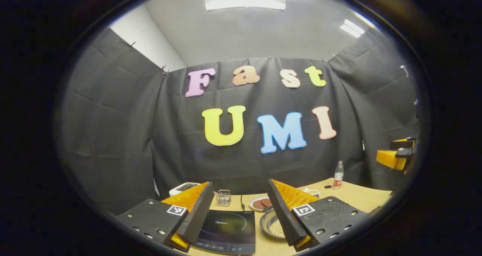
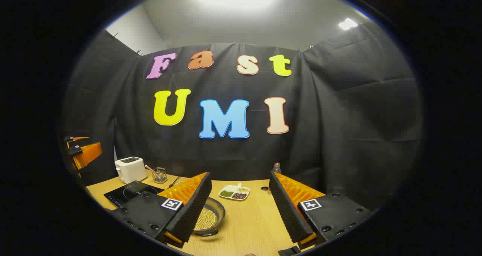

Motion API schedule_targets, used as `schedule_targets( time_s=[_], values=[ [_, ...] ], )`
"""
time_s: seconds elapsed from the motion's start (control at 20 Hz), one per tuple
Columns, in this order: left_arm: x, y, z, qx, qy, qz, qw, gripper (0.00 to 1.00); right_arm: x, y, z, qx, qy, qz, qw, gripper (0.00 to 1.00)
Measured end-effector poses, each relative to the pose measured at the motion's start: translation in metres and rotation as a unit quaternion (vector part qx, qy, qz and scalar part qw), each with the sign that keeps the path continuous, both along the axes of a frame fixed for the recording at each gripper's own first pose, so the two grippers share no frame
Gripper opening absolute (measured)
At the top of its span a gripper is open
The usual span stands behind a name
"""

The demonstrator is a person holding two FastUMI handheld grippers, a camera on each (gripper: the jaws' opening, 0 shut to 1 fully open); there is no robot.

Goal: First push the handle of the pot to place it horizontally, then grasp the pot with both hands and set it on the induction cooktop.

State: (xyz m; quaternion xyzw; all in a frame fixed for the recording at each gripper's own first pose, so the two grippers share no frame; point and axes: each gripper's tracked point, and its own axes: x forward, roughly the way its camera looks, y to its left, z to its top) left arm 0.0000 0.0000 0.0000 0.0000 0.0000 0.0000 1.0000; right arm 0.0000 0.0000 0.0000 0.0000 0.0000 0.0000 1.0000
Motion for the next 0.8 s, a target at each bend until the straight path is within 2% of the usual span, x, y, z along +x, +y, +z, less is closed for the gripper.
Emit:
schedule_targets(
  time_s=[0.1,0.35,0.6,0.8],
  values=[
    [-0.0015,0.0002,-0.0008,0.001,0.000,0.000,1.000,0.84,-0.0004,-0.0009,-0.0024,-0.001,0.005,-0.001,1.000,0.97],
    [-0.0037,0.0020,-0.0017,0.004,0.004,0.001,1.000,0.89,0.0016,-0.0002,0.0010,-0.011,-0.001,0.000,1.000,0.97],
    [-0.0066,0.0052,-0.0034,0.007,0.006,0.007,1.000,0.87,0.0023,0.0014,0.0027,-0.014,-0.005,0.003,1.000,0.97],
    [-0.0079,0.0071,-0.0032,0.008,0.006,0.011,1.000,0.89,0.0029,0.0005,0.0048,-0.016,-0.008,0.004,1.000,0.98]
  ],
)
